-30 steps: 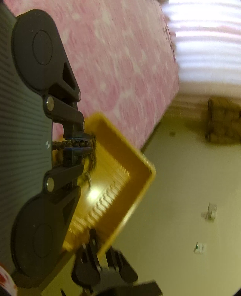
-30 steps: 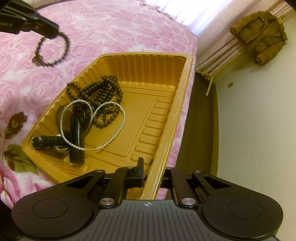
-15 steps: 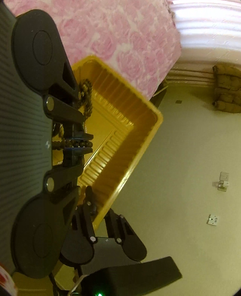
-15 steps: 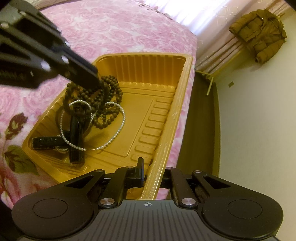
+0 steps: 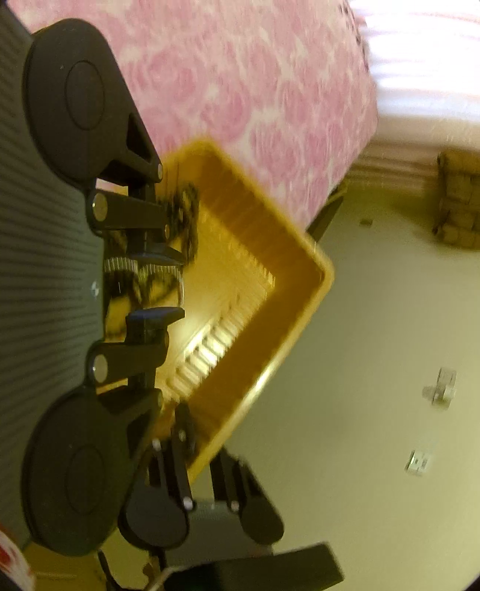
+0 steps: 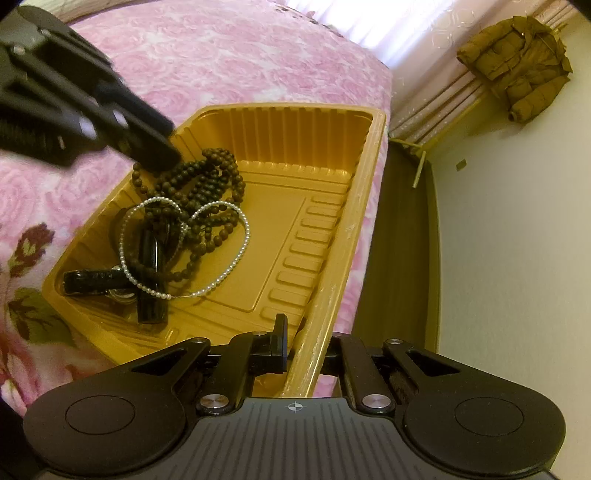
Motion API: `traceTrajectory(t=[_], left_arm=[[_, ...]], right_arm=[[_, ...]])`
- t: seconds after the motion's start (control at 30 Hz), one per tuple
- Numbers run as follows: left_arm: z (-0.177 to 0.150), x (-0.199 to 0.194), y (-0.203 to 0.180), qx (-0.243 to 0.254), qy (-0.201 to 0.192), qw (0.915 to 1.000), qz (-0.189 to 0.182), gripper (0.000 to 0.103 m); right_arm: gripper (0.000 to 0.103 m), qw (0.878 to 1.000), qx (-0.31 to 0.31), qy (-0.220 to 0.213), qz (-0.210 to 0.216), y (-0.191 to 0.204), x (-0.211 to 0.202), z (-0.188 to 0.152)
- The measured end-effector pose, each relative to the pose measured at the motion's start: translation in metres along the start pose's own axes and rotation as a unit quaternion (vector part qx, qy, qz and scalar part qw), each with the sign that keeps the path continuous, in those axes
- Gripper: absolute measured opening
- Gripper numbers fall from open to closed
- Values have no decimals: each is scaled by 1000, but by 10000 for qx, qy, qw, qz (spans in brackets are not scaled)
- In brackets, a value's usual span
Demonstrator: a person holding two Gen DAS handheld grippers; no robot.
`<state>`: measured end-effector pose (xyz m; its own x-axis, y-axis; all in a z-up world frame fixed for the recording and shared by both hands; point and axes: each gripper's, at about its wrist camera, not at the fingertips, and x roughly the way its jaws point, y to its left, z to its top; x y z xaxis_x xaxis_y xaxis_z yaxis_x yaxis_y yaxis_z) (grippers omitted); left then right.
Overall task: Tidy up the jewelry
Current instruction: 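Carry the brown bead bracelet into the yellow tray and open the left gripper, then grasp the small brown bead strand with the left gripper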
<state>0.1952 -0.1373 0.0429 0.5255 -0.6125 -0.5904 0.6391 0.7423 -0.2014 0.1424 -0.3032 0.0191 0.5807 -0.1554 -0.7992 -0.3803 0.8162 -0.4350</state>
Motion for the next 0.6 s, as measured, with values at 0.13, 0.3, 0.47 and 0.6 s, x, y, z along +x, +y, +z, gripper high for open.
traceTrajectory(t=[0.13, 0.3, 0.47, 0.6], left_arm=[[-7, -17, 39, -301, -98, 9986, 426, 20], [-21, -43, 96, -654, -132, 9903, 1222, 20], [-44, -57, 136, -823, -85, 9803, 1793, 20], [-69, -56, 146, -788, -48, 9760, 2030, 20]], right_arm=[[8, 10000, 2, 4, 6, -1, 0, -1], [8, 10000, 11, 5, 14, -1, 1, -2], [8, 10000, 10, 28, 5, -1, 4, -2], [8, 10000, 5, 37, 1, -1, 4, -2]])
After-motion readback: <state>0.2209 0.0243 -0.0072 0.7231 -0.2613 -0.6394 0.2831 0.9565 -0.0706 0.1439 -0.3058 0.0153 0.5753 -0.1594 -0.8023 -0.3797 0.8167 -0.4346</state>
